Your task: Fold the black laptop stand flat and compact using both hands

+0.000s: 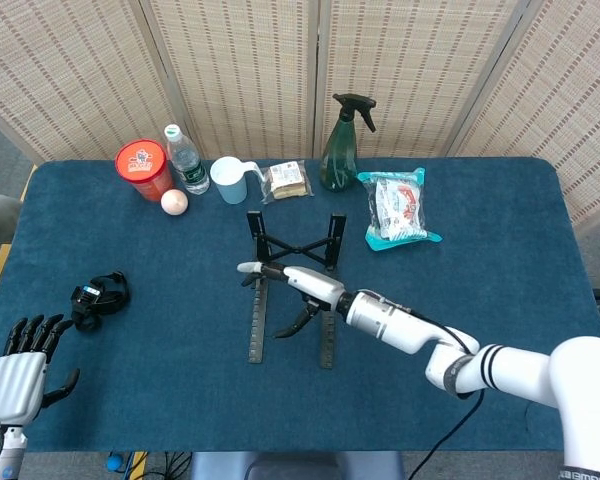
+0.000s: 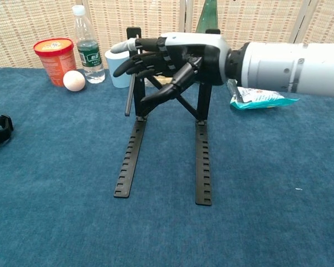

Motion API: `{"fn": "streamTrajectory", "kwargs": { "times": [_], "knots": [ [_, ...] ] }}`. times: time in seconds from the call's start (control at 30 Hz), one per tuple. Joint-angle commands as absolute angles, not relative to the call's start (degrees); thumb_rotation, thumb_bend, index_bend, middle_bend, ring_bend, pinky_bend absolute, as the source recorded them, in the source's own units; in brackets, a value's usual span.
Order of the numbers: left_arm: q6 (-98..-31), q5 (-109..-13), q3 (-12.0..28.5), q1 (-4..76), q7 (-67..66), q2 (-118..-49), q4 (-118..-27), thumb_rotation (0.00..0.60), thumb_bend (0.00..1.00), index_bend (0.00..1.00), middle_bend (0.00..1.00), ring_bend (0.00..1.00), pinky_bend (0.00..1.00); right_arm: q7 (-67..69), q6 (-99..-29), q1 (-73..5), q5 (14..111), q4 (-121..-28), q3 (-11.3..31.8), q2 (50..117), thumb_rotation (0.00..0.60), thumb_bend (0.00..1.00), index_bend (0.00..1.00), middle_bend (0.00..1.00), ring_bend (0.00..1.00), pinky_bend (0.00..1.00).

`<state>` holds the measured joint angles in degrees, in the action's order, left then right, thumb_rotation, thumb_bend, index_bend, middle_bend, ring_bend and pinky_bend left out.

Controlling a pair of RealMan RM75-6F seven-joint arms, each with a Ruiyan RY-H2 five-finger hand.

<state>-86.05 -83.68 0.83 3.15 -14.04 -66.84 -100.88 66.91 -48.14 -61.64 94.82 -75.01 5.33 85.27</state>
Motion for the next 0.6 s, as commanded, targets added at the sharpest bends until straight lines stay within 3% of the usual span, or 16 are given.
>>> {"fn": "streamTrajectory", "kwargs": {
  "times": [0.03,0.6],
  "knots": [
    [-86.19,-83.63,0.77,2.98,-14.01,-66.86,-100.84,0.6,0.27,0.15,0.12,0.06,0.0,66.66,-45.25,-64.31,92.86,-71.47,6.88,88.81,0.6,0.0,0.11,0.22,0.08,0.03],
    [-87.13,-84.42,0.62,2.19,-13.04,-66.82,-100.22,0.6,0.27,0.15,0.12,0.06,0.0,67.82,-35.64,-72.44,87.59,-54.06,9.53,102.56,0.6,0.0,0.11,0.22,0.08,0.03]
  ]
}}
